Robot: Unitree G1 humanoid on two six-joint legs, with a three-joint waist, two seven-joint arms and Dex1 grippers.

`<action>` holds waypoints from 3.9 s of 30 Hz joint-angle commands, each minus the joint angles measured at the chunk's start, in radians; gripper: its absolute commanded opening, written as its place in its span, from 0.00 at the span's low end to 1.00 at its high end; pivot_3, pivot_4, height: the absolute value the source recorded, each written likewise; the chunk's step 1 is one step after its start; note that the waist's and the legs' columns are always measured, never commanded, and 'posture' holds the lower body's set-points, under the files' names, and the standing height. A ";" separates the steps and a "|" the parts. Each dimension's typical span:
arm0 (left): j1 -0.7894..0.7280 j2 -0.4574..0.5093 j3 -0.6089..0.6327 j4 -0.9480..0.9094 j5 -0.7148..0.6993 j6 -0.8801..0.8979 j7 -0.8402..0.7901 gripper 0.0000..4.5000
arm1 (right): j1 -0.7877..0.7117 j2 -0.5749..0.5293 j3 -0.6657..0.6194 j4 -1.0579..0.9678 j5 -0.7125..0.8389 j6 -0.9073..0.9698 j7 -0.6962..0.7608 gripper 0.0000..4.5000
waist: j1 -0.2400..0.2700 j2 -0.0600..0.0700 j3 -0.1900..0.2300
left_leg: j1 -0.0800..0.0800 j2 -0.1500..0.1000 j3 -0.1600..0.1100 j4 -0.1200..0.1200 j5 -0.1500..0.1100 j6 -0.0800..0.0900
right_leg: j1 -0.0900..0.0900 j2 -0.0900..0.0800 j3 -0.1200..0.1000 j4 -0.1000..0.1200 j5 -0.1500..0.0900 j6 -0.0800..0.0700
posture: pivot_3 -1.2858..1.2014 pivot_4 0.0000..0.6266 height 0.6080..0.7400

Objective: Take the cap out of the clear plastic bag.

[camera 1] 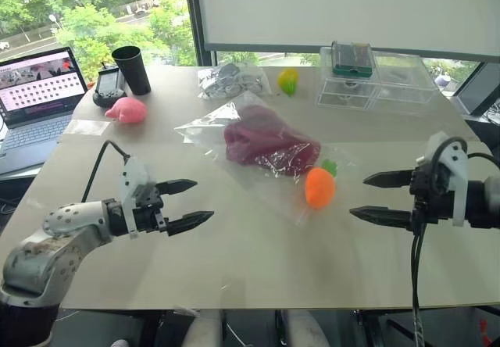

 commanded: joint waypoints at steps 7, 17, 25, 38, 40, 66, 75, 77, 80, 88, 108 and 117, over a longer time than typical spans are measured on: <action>-0.282 -0.080 -0.151 0.323 0.198 -0.111 -0.052 1.00 | -0.060 0.061 0.050 -0.070 0.009 0.028 -0.157 0.99 | 0.004 -0.002 0.001 | -0.001 0.001 0.005 0.003 0.000 0.000 | 0.000 0.000 0.001 0.000 0.002 0.002 | 0.52 0.24 1.00; -0.206 -0.030 -0.089 0.097 0.107 -0.039 -0.109 1.00 | -0.260 0.328 0.315 0.033 -0.168 0.096 -0.489 0.99 | -0.010 -0.004 0.002 | -0.001 0.002 0.007 0.003 0.000 0.000 | -0.001 0.002 0.005 0.001 0.003 0.002 | 0.52 0.24 1.00; -0.174 0.032 -0.059 -0.025 0.054 0.016 -0.116 1.00 | -0.292 0.408 0.401 0.112 -0.315 0.076 -0.581 0.99 | -0.002 -0.004 0.002 | -0.001 0.001 0.007 0.004 0.000 0.000 | -0.001 0.001 0.006 0.002 0.004 0.003 | 0.52 0.24 1.00; -0.173 0.017 -0.045 -0.069 0.026 0.044 -0.070 1.00 | -0.255 0.509 0.500 0.152 -0.440 0.198 -0.666 0.99 | -0.007 -0.004 0.002 | 0.001 0.002 0.008 0.005 0.000 0.000 | 0.000 0.004 0.008 0.002 0.004 0.002 | 0.52 0.24 1.00; -0.172 0.019 -0.045 -0.071 0.023 0.043 -0.066 1.00 | -0.257 0.516 0.506 0.168 -0.460 0.187 -0.671 0.99 | -0.007 -0.004 0.002 | 0.002 0.002 0.008 0.005 0.000 0.000 | 0.001 0.004 0.008 0.003 0.004 0.002 | 0.52 0.24 1.00; -0.186 0.025 -0.032 -0.098 -0.020 0.079 -0.016 1.00 | -0.494 0.677 0.239 0.364 -0.564 0.036 -0.808 0.07 | -0.014 -0.009 -0.001 | 0.006 0.003 0.012 0.004 0.000 0.000 | 0.000 0.007 0.015 0.005 0.007 0.001 | 0.52 0.24 1.00; -0.182 0.022 -0.031 -0.115 -0.021 0.082 0.007 1.00 | -0.831 0.627 0.234 1.042 -0.694 -0.328 -0.897 0.07 | -0.026 -0.009 -0.001 | 0.007 0.003 0.014 0.003 0.000 0.000 | 0.000 0.007 0.017 0.004 0.010 -0.005 | 0.52 0.24 1.00; -0.171 0.017 -0.024 -0.133 -0.030 0.089 0.021 1.00 | -0.952 0.609 0.273 1.385 -0.769 -0.538 -0.960 0.07 | -0.031 -0.009 -0.001 | 0.007 0.003 0.015 0.002 0.000 0.000 | 0.000 0.007 0.017 0.003 0.010 -0.005 | 0.52 0.24 1.00; -0.149 0.013 -0.013 -0.158 -0.042 0.096 0.038 1.00 | -1.031 0.585 0.307 1.691 -0.846 -0.717 -1.044 0.07 | -0.038 -0.009 -0.001 | 0.007 0.003 0.015 0.000 0.000 0.000 | 0.000 0.007 0.019 0.001 0.011 -0.006 | 0.52 0.24 1.00; -0.113 0.008 0.008 -0.207 -0.073 0.115 0.087 1.00 | -0.974 0.563 0.254 1.832 -0.859 -0.800 -1.047 0.38 | -0.042 -0.009 -0.001 | 0.006 0.002 0.017 -0.001 0.000 0.000 | -0.001 0.006 0.022 0.001 0.011 -0.005 | 0.52 0.24 1.00; -0.116 0.008 -0.023 -0.198 -0.067 0.103 0.084 1.00 | -1.081 0.582 0.293 1.798 -0.932 -0.833 -0.880 0.98 | -0.063 -0.009 -0.001 | 0.010 0.003 0.018 0.000 0.000 0.000 | 0.000 0.008 0.023 0.003 0.011 -0.005 | 0.52 0.24 1.00; -0.101 0.006 -0.013 -0.205 -0.067 0.107 0.093 1.00 | -0.886 0.521 0.209 1.224 -0.648 -0.518 -0.317 0.98 | -0.050 -0.008 -0.001 | 0.009 0.004 0.018 0.000 0.000 0.000 | 0.000 0.008 0.023 0.003 0.012 -0.005 | 0.52 0.24 1.00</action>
